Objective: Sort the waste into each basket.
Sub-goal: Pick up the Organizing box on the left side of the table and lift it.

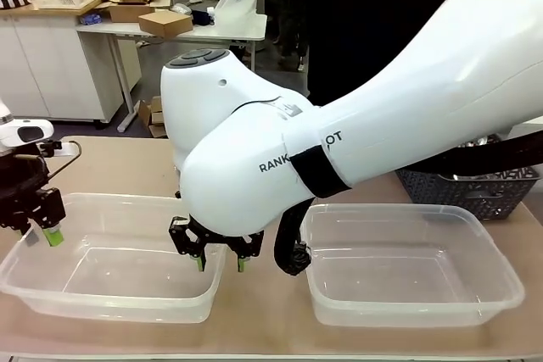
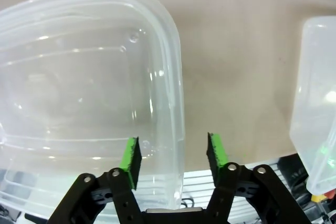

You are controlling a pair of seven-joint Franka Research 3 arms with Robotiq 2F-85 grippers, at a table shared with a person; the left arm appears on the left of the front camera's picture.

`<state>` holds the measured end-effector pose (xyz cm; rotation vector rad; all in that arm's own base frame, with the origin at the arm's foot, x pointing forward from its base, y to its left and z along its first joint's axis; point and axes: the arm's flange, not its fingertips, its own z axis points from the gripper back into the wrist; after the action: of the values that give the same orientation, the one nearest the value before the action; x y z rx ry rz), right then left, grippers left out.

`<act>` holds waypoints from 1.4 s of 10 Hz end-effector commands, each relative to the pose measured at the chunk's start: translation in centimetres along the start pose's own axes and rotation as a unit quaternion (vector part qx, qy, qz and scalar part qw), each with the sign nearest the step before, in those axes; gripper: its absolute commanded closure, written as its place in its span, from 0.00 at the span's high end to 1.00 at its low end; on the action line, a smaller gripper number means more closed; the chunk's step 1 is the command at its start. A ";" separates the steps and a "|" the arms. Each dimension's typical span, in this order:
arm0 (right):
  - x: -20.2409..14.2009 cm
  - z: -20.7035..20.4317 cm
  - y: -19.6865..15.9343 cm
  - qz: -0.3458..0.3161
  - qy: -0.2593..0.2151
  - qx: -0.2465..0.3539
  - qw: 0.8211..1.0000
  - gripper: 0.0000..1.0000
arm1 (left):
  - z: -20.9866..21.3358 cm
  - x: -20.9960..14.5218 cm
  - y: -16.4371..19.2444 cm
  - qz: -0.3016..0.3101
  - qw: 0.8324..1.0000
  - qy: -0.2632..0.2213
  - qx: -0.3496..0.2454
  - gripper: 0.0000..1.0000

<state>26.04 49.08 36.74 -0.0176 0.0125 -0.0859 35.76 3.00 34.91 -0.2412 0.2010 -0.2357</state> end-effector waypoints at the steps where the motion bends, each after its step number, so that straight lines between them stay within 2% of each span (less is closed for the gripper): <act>1: -0.1 -0.3 0.4 -0.022 -0.011 0.005 1.000 0.00 | -2.2 -1.8 -0.8 0.013 1.000 0.018 0.011 0.00; 5: -0.2 -0.3 0.1 -0.027 0.002 0.014 1.000 0.00 | -2.0 -1.6 -0.7 0.015 1.000 0.021 0.012 0.00; 10: 0.1 -0.7 -0.7 -0.027 0.023 0.018 0.999 0.00 | -0.7 -1.9 -1.1 0.012 1.000 -0.017 -0.007 0.00; 12: 0.8 1.1 -2.3 -0.009 0.039 0.014 0.999 0.00 | 1.8 -2.4 -2.7 -0.013 1.000 -0.024 -0.006 0.00; 14: 2.7 6.0 -5.8 0.012 0.041 -0.003 0.999 0.00 | 6.5 -2.2 -5.6 -0.033 0.999 -0.014 -0.025 0.00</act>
<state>27.77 46.66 40.81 0.0326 0.0706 -0.1034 34.20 0.48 39.56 -0.2615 0.1732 -0.2736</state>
